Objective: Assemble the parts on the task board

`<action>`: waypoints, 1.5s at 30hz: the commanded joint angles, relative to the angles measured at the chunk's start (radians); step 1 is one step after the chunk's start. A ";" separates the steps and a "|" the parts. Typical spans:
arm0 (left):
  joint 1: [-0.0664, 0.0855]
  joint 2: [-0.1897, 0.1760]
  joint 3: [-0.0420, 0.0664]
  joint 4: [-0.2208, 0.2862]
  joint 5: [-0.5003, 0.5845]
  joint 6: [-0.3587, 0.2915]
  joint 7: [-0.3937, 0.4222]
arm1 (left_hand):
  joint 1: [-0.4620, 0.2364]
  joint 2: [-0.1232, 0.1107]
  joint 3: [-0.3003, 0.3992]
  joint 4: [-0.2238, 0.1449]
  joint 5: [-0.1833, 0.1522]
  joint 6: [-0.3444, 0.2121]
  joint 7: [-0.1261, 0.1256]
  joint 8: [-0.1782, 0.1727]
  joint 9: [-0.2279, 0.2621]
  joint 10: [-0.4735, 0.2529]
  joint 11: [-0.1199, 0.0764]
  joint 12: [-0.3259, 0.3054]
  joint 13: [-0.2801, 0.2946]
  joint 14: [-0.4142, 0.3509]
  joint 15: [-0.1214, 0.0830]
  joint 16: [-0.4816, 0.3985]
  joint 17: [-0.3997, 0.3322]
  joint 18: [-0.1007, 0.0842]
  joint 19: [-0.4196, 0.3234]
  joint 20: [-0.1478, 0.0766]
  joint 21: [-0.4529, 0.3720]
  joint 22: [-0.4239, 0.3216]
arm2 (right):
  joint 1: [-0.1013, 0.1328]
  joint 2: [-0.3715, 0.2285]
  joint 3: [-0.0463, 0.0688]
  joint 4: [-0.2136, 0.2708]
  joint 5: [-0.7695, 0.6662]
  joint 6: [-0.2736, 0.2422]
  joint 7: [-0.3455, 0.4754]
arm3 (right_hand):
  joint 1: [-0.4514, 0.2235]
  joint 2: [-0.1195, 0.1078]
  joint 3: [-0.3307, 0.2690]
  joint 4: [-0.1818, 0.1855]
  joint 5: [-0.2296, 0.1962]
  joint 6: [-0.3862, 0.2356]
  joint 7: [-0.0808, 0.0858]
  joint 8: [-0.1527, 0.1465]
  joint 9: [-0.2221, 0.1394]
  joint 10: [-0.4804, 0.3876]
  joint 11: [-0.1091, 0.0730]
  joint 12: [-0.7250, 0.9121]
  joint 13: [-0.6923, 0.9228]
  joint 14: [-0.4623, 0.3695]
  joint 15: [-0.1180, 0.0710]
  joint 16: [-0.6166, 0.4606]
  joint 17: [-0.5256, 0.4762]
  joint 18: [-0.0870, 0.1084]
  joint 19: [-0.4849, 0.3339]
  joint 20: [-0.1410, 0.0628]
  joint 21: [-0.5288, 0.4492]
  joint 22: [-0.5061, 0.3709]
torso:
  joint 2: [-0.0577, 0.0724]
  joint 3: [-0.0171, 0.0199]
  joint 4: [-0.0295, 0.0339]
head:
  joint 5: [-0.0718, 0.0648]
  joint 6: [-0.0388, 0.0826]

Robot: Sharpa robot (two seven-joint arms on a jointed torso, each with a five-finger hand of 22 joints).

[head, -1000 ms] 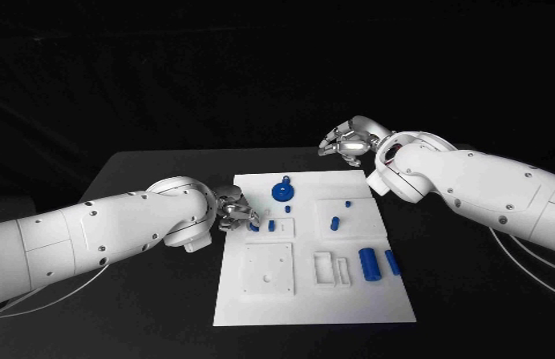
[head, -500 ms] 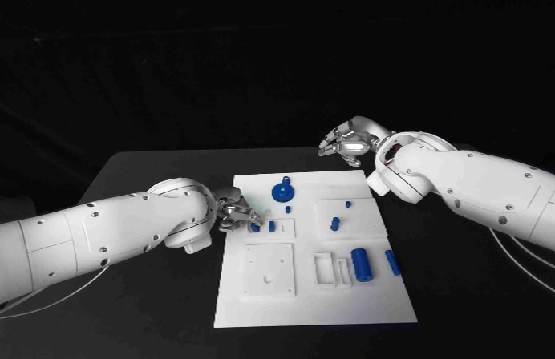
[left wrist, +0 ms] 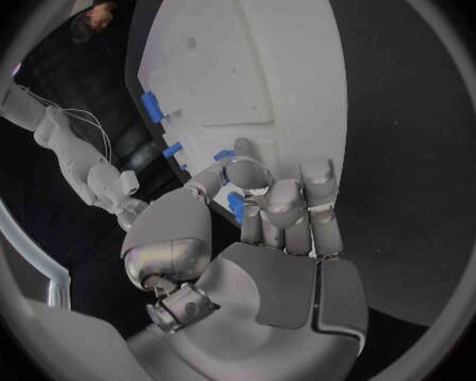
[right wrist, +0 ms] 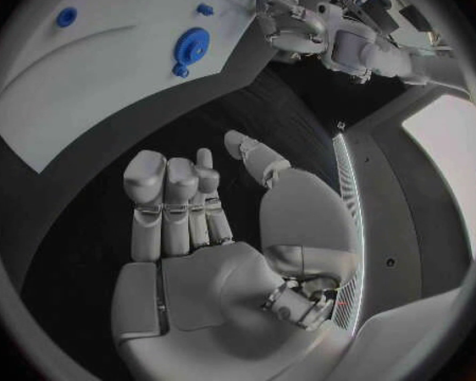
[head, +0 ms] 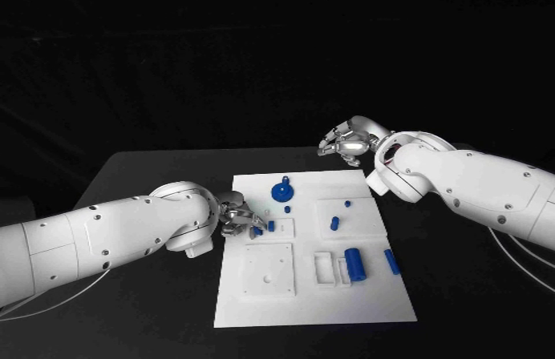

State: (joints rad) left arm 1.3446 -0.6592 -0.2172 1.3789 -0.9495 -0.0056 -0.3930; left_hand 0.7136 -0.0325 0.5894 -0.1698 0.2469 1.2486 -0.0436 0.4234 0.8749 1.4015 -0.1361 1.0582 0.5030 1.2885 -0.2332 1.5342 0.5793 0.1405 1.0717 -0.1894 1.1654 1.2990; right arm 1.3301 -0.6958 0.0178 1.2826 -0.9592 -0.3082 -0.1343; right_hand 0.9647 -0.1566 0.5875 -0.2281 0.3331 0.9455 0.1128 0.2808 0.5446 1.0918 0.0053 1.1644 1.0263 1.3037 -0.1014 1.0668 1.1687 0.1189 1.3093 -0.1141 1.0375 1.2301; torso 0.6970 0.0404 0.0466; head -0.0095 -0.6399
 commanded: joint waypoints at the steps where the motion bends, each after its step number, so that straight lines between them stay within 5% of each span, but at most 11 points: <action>1: -0.005 0.002 -0.004 0.000 0.005 0.029 -0.009 | -0.005 -0.004 -0.006 -0.001 -0.007 0.009 0.015 0.006 0.001 -0.001 0.004 0.004 -0.001 -0.007 0.001 0.004 -0.001 -0.013 -0.004 -0.086 0.006 0.001 | 0.000 0.001 0.001 0.000 0.000 0.009 0.009 | -0.007 0.001 -0.007 0.001 0.006 0.000 0.005 -0.006 0.001 -0.006 -0.001 -0.005 -0.001 0.001 -0.002 -0.007 0.000 0.143 0.001 0.005 -0.005 0.000 | 0.000 -0.0003 0.0009 | 0.001 0.002; 7: -0.005 0.001 -0.003 -0.001 0.005 0.018 -0.009 | 0.015 0.017 -0.002 -0.014 -0.009 0.008 0.014 0.006 0.002 -0.001 0.003 0.004 -0.003 -0.007 0.000 0.003 -0.002 -0.011 -0.005 -0.087 0.006 0.000 | 0.000 0.000 0.001 0.000 0.000 0.010 0.009 | -0.008 0.001 -0.007 0.001 0.006 0.000 0.005 -0.006 0.002 -0.006 -0.001 -0.005 -0.001 0.001 -0.002 -0.007 0.000 0.143 0.001 0.005 -0.005 0.000 | 0.000 -0.0007 0.0002 | 0.002 0.002; 13: -0.005 -0.004 0.002 0.002 0.010 0.006 -0.010 | 0.073 0.047 0.010 -0.063 0.034 0.003 0.016 0.005 0.004 -0.002 0.005 0.001 -0.008 -0.008 0.001 -0.001 -0.005 -0.009 -0.005 -0.086 0.007 -0.001 | 0.000 0.000 0.001 -0.001 0.001 0.010 0.010 | -0.008 0.001 -0.007 0.001 0.006 0.000 0.005 -0.006 0.002 -0.006 -0.001 -0.005 -0.001 0.001 -0.002 -0.007 0.000 0.143 0.001 0.005 -0.005 0.000 | 0.001 -0.0006 0.0002 | 0.000 0.002; 18: -0.005 -0.013 0.005 -0.001 0.010 -0.004 -0.009 | 0.100 0.058 0.012 -0.082 0.038 0.000 0.018 0.004 0.006 -0.002 0.007 -0.002 -0.013 -0.007 0.003 -0.004 -0.008 -0.011 -0.004 -0.084 0.007 -0.003 | -0.001 0.000 0.001 0.000 0.001 0.010 0.010 | -0.008 0.001 -0.008 0.002 0.006 0.000 0.005 -0.006 0.002 -0.006 -0.001 -0.005 -0.001 0.002 -0.002 -0.007 0.000 0.143 0.001 0.005 -0.005 0.000 | 0.000 -0.0005 0.0008 | 0.000 0.004; 30: -0.004 -0.009 0.032 -0.020 0.009 -0.003 -0.002 | 0.121 0.058 0.010 -0.096 0.023 -0.004 0.020 0.000 0.006 -0.002 0.009 -0.007 -0.019 -0.008 0.005 -0.008 -0.011 -0.013 -0.005 -0.083 0.006 -0.006 | -0.001 0.000 0.001 0.000 0.001 0.011 0.010 | -0.009 0.001 -0.008 0.002 0.006 -0.001 0.005 -0.006 0.002 -0.006 0.000 -0.004 -0.001 0.002 -0.002 -0.007 0.000 0.143 0.001 0.005 -0.005 0.000 | 0.000 0.0001 0.0000 | 0.000 0.004; 45: -0.001 0.005 0.034 -0.034 -0.008 0.050 0.001 | 0.129 0.057 0.009 -0.099 0.017 -0.006 0.020 -0.001 0.006 -0.001 0.009 -0.009 -0.022 -0.007 0.005 -0.010 -0.013 -0.013 -0.006 -0.082 0.005 -0.007 | -0.004 0.003 0.001 -0.002 0.001 0.013 0.010 | -0.010 0.001 -0.008 0.003 0.006 -0.001 0.005 -0.007 0.002 -0.006 0.000 -0.004 -0.001 0.002 -0.002 -0.007 0.000 0.143 0.001 0.005 -0.005 0.000 | 0.000 0.0010 0.0007 | 0.001 0.002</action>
State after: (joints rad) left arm 1.3425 -0.6564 -0.1836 1.3453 -0.9496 0.0093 -0.3983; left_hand 0.7885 -0.0196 0.5652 -0.2310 0.2659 1.2452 -0.0252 0.4233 0.8803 1.3990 -0.1285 1.0531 0.4817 1.2788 -0.2212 1.5296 0.5680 0.1131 1.0717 -0.1890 1.1693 1.2926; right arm 1.3270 -0.6943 0.0178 1.2805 -0.9591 -0.3071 -0.1335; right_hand 0.9647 -0.1566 0.5847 -0.2252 0.3331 0.9436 0.1112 0.2808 0.5450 1.0918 0.0053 1.1644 1.0266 1.3037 -0.1014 1.0631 1.1687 0.1190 1.3093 -0.1141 1.0375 1.2301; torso 0.6969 0.0410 0.0468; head -0.0083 -0.6368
